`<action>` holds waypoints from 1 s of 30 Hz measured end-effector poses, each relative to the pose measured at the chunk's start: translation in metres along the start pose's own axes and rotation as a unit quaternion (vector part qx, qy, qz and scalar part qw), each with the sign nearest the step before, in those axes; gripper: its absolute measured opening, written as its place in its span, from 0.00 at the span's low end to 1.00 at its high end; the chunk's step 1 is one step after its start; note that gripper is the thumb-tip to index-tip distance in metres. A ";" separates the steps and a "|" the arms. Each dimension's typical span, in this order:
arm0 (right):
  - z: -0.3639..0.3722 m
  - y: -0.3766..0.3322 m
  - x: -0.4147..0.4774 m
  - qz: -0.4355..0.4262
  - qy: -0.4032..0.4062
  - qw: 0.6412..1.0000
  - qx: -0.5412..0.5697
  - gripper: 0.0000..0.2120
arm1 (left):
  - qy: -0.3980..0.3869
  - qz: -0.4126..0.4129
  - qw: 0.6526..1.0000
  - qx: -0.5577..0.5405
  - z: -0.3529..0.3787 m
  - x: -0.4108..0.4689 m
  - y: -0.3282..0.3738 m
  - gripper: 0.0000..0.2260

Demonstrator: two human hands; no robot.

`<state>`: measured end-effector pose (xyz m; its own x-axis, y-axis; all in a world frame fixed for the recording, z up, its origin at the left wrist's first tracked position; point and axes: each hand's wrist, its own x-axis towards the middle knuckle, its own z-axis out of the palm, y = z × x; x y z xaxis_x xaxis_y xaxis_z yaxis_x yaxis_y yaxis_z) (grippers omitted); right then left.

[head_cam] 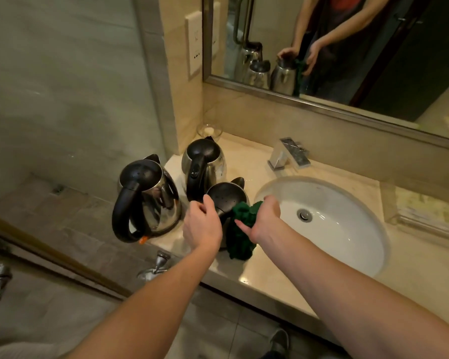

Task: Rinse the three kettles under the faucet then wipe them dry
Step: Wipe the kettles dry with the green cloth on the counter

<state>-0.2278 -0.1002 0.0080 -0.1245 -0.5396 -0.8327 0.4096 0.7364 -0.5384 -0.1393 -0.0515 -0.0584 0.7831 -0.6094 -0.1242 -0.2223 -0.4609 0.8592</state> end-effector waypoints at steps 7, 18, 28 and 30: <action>0.003 0.030 0.017 0.026 -0.013 0.999 -0.026 0.23 | 0.024 0.050 0.998 0.003 0.002 -0.005 -0.012 0.17; -0.004 0.033 0.028 0.057 -0.048 0.997 -0.016 0.37 | 0.024 0.075 0.997 0.006 0.002 -0.005 -0.016 0.17; -0.001 -0.002 0.018 -0.033 -0.033 0.992 -0.118 0.28 | 0.013 0.082 0.997 0.003 0.003 -0.001 -0.019 0.17; -0.001 -0.001 0.023 -0.028 -0.036 0.990 -0.134 0.30 | 0.014 0.082 0.996 0.000 0.004 0.000 -0.020 0.18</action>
<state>-0.2320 -0.1130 -0.0110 -0.0715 -0.6030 -0.7945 0.1484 0.7813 -0.6063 -0.1375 -0.0447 -0.0775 0.7523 -0.6579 0.0331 -0.3489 -0.3554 0.8672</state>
